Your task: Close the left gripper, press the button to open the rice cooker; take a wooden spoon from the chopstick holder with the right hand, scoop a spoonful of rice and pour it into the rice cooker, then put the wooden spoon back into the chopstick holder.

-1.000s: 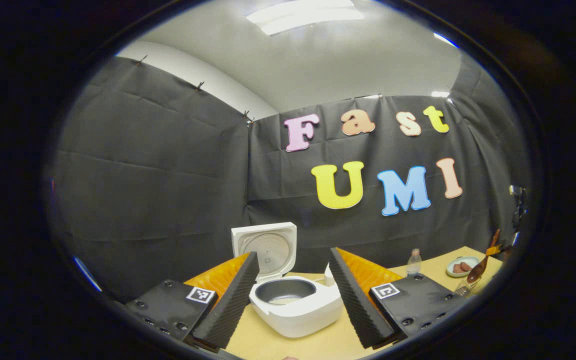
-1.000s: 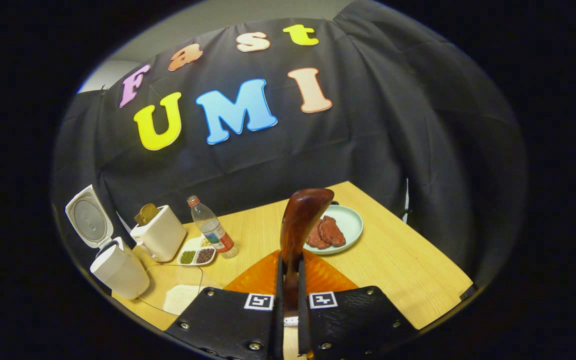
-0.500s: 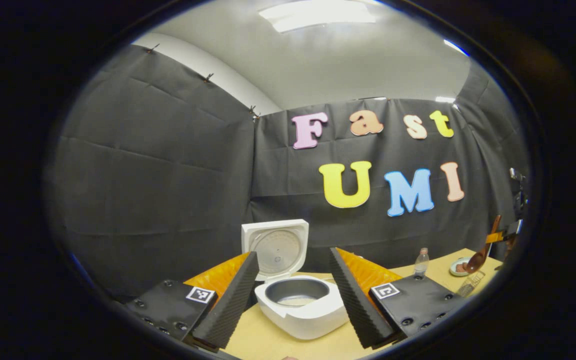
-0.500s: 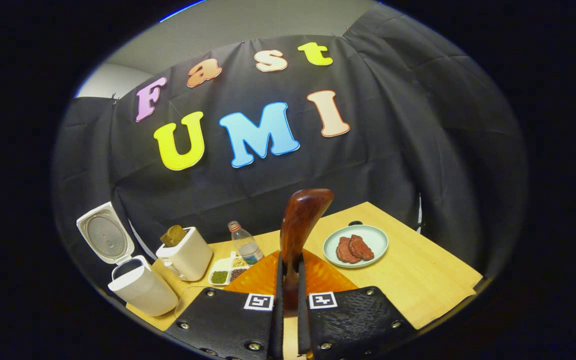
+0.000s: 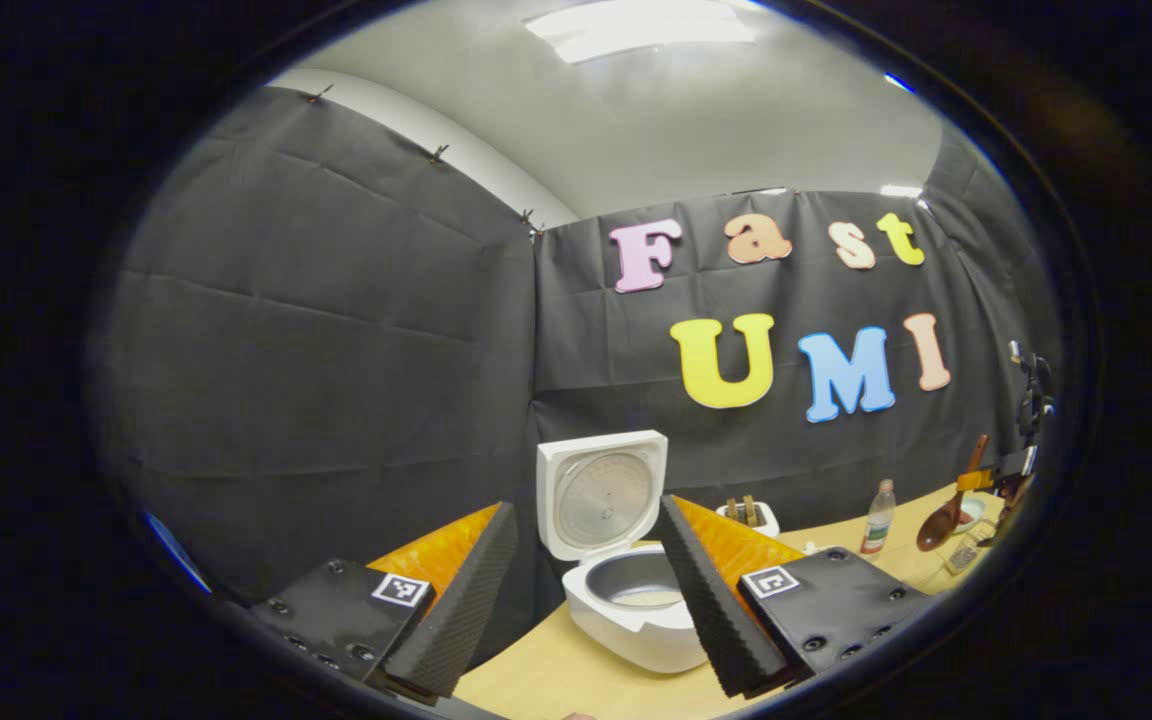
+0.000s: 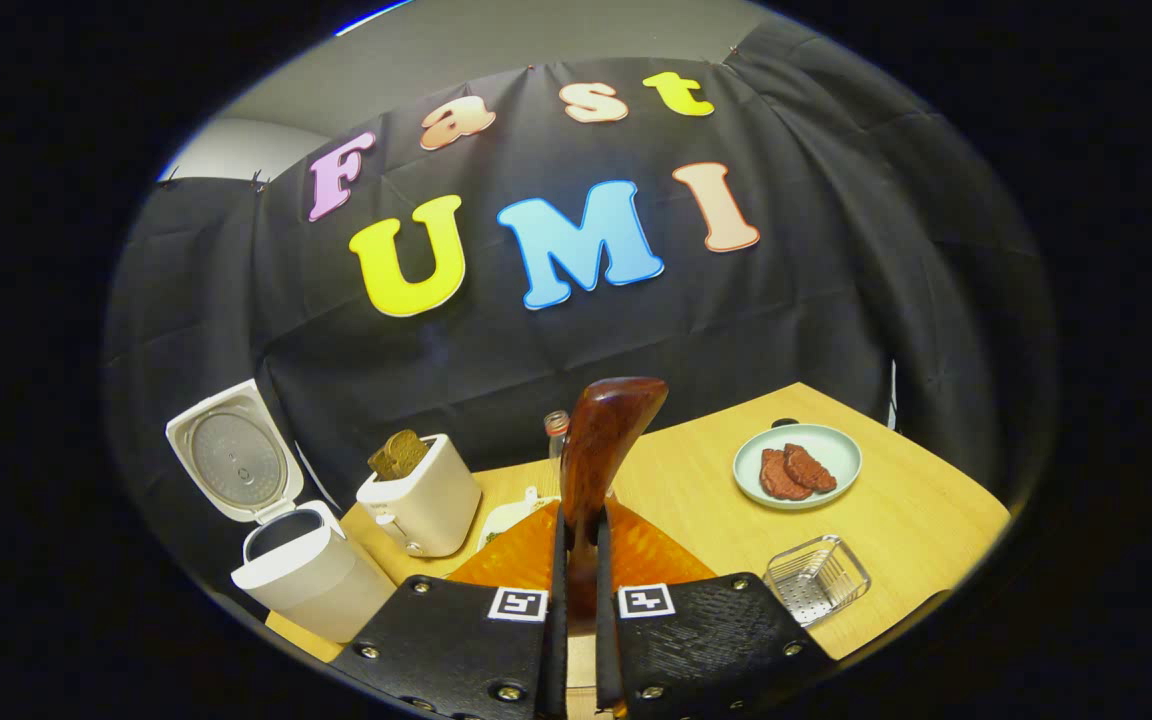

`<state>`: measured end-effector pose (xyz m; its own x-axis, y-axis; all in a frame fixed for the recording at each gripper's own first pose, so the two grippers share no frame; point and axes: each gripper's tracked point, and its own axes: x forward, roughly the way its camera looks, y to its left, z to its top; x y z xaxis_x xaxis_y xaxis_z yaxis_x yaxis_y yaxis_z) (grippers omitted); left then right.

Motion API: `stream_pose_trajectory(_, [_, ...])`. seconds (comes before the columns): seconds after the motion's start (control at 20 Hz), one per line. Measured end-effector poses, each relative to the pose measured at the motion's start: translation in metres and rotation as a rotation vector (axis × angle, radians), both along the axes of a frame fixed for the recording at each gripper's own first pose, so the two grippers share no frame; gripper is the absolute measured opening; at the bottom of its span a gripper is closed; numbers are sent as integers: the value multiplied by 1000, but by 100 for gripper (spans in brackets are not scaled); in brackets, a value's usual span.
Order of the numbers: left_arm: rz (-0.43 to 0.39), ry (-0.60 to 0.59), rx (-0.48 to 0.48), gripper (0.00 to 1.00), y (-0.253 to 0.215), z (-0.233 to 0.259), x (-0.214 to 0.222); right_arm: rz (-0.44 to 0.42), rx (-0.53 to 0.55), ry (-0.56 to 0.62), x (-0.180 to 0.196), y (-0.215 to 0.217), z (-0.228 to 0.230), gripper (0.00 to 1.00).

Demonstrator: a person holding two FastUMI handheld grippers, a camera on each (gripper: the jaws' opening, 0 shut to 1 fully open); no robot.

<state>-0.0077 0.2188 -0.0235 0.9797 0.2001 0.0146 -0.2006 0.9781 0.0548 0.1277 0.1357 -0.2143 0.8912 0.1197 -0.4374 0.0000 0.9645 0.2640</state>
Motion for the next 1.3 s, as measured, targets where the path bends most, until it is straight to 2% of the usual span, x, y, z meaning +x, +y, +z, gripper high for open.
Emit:
stream_pose_trajectory(0.4, [92, 46, 13, 98, 56, -15, -22, 46, -118, 78, 9, 53, -74, 11])
stream_pose_trajectory(0.55, [111, 52, 17, 98, 64, -18, -28, 80, -172, 117, 13, 70, -95, 12])
stream_pose_trajectory(0.65, [116, 61, 8, 98, 63, -23, -28, 103, -168, 138, 10, 82, -102, 12])
stream_pose_trajectory(0.75, [117, 63, 3, 98, 61, -24, -28, 120, -120, 161, 4, 97, -105, 12])
stream_pose_trajectory(0.8, [115, 63, 3, 91, 60, -25, -29, 131, -89, 179, 1, 106, -106, 12])
stream_pose_trajectory(1.0, [132, 68, 7, 91, 64, -26, -32, 138, 1, 216, -2, 119, -105, 11])
stream_pose_trajectory(1.1, [139, 66, -3, 100, 63, -24, -36, 122, 84, 247, -6, 121, -105, 12])
stream_pose_trajectory(1.3, [139, 72, 0, 98, 58, -23, -37, 38, 302, 328, -10, 111, -108, 12])
